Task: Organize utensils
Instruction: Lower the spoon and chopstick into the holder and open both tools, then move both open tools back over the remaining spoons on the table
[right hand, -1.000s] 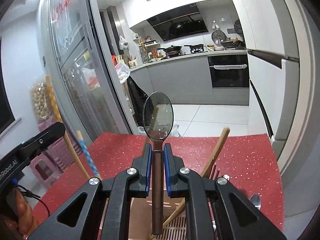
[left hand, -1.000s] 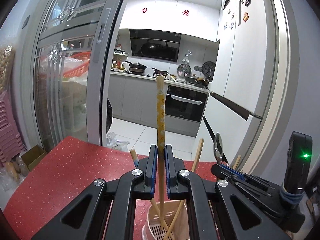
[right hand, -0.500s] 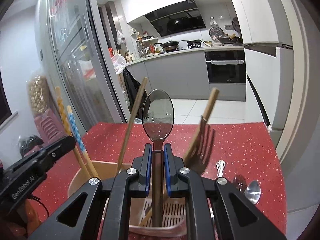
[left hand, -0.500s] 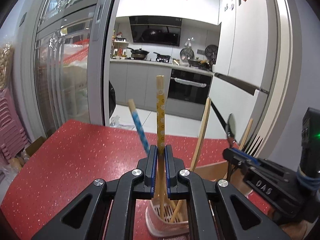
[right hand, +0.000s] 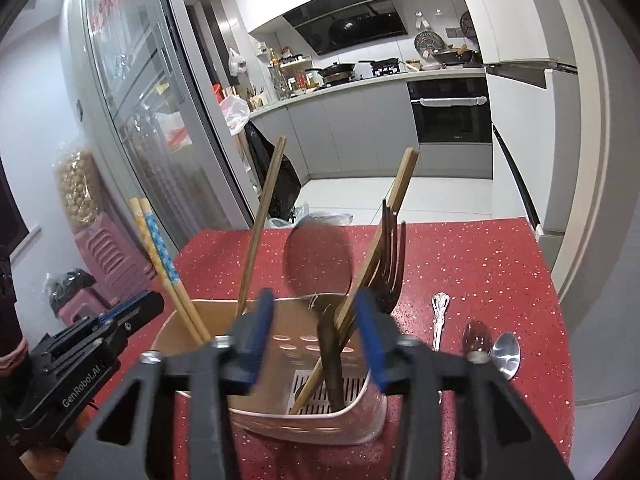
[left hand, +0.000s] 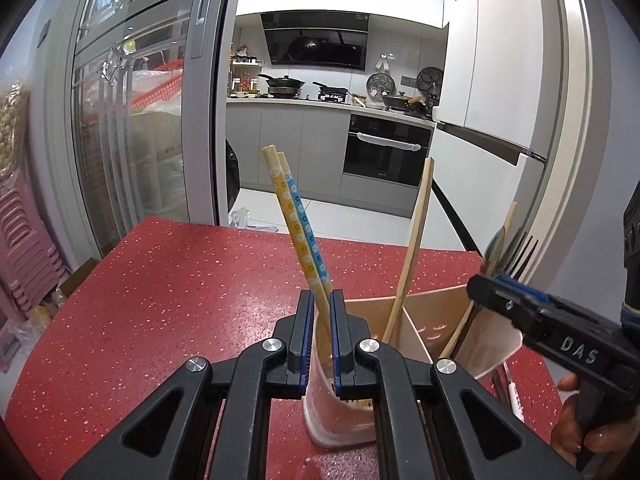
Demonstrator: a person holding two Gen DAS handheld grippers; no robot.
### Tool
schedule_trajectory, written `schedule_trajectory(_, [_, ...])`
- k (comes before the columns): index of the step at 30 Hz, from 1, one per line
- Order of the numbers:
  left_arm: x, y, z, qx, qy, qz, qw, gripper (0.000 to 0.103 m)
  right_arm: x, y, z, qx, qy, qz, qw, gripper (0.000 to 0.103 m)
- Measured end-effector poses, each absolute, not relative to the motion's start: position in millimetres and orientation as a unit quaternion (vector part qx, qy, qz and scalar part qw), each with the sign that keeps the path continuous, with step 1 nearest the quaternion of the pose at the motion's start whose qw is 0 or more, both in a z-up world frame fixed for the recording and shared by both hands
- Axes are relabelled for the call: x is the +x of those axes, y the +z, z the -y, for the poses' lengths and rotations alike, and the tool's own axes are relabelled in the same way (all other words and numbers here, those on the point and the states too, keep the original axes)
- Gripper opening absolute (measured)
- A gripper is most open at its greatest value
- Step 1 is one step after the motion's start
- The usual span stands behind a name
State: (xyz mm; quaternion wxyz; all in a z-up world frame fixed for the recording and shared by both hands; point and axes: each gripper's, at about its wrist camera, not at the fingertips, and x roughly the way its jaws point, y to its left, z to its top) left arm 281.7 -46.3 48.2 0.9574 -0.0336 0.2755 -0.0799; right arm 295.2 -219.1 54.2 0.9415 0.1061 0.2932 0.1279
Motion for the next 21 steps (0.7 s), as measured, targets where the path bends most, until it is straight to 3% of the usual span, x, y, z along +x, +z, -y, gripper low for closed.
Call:
schedule_trajectory(11, [250,54,31,-0.02,-0.066,-0.287,0.955,0.032,257,73,222,0.118,0.135,-0.288,0.941,0.055])
schedule_trajectory(21, [198,30,0,-0.01,-0.051,-0.34,0.939,0.033,212,58,217,0.131,0.134,-0.348,0.918,0.06])
